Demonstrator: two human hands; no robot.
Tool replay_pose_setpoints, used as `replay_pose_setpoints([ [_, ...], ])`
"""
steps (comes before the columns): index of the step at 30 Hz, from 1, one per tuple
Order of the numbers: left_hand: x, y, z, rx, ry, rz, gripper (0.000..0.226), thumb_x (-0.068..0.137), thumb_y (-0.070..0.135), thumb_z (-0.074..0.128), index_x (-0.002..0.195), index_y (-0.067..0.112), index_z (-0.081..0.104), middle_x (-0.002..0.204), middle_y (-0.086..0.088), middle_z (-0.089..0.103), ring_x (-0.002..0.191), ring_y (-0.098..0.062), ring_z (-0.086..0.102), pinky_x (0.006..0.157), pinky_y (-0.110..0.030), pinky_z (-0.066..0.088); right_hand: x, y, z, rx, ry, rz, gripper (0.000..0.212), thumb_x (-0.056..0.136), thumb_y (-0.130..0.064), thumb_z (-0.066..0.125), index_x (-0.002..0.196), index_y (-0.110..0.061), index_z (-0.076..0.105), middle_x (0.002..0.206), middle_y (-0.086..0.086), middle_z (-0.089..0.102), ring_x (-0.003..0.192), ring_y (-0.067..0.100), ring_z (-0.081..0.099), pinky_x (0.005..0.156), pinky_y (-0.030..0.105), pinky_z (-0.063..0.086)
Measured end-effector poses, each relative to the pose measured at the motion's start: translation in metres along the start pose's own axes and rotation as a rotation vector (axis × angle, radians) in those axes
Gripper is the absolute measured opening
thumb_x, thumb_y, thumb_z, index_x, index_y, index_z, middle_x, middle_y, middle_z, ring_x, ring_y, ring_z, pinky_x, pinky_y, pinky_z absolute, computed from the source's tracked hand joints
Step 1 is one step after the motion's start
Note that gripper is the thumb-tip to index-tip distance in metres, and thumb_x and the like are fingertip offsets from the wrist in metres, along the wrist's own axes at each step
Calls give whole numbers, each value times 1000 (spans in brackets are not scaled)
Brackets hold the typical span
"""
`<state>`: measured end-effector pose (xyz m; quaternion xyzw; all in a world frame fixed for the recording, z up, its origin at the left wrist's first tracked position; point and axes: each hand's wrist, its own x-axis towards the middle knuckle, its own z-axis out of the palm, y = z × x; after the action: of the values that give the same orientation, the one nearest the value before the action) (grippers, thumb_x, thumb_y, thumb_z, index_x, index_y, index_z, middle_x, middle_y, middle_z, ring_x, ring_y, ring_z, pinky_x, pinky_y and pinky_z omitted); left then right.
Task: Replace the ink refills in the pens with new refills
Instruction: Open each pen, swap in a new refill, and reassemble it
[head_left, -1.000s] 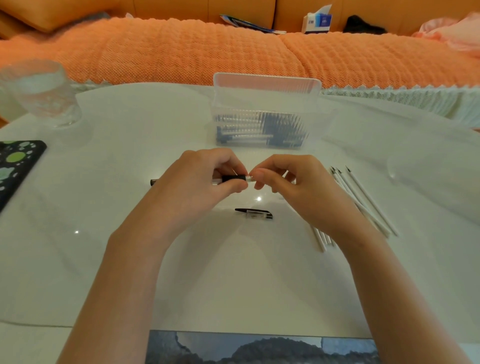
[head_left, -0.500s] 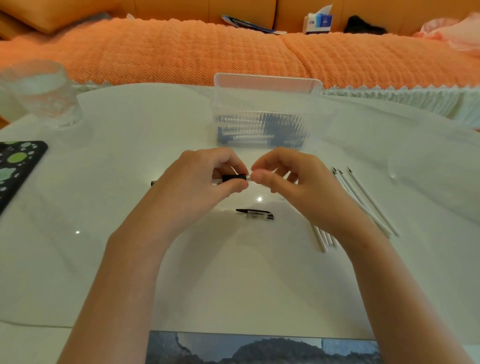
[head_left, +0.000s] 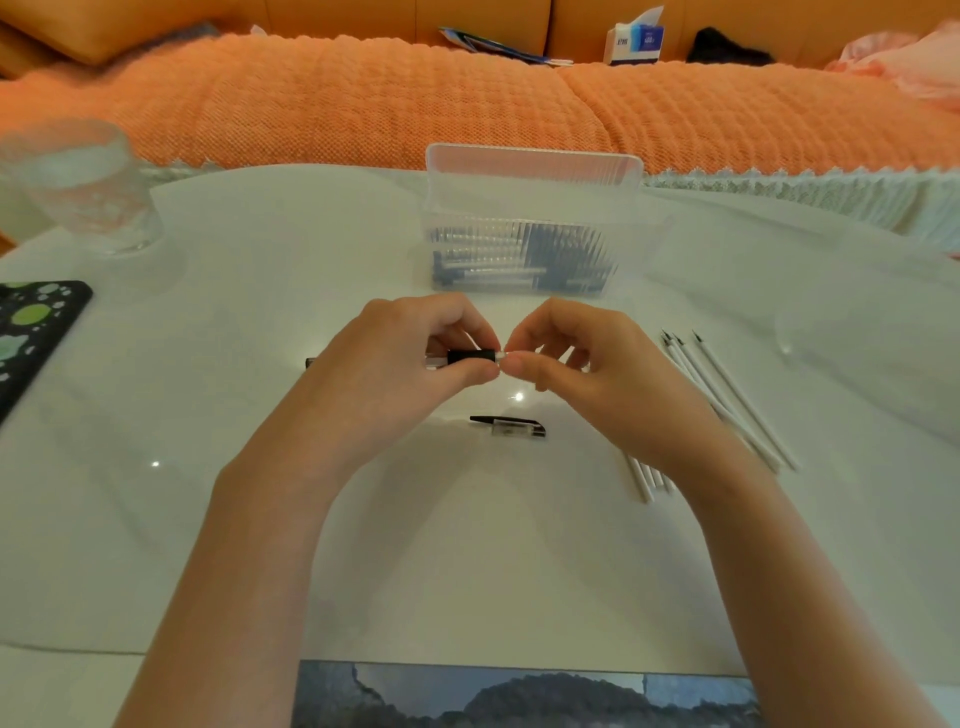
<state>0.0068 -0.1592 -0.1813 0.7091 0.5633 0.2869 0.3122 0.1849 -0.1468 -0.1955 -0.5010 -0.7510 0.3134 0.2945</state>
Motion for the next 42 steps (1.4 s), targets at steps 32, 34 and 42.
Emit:
replay_pose_setpoints([
  [32,0,-5,-9,-14,64,-45,12,76,26,75,81,33,67,74,12,68,66,-2,62,68,-22,45,-2,-3,-5,98,133,28,22,92,-29,56,72,-24,64,68,-10,67,62,0,55,59,8,40],
  [34,-1,-7,-11,-7,72,-46,12,75,26,76,79,33,67,72,12,68,65,-2,61,68,-23,46,-2,-4,-5,92,109,30,18,91,-31,58,75,-24,65,71,-10,68,63,0,56,60,8,41],
  [42,-1,-7,-11,-2,59,-41,7,77,28,74,80,31,69,70,15,68,67,7,58,62,-10,39,-2,-3,-6,108,97,22,9,87,-24,64,78,-23,66,71,-9,69,63,0,58,60,11,42],
])
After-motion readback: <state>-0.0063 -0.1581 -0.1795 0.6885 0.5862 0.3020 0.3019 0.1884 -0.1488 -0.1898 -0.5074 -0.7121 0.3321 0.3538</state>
